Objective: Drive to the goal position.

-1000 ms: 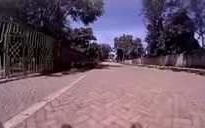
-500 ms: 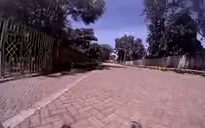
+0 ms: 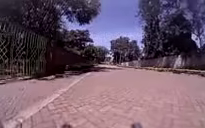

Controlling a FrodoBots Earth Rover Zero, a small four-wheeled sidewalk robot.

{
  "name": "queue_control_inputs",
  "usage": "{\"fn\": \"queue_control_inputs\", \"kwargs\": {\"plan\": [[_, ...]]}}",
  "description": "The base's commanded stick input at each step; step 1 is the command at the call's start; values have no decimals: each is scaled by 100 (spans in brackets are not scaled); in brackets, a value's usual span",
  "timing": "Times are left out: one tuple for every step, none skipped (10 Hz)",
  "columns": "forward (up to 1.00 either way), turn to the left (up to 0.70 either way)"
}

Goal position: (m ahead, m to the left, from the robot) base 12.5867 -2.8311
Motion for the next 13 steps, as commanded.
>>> {"fn": "queue_control_inputs", "kwargs": {"plan": [[70, 0], [70, 0], [70, 0], [70, 0], [70, 0], [70, 0], [70, 0], [70, 0], [70, 0], [70, 0], [70, 0], [70, 0], [70, 0]]}}
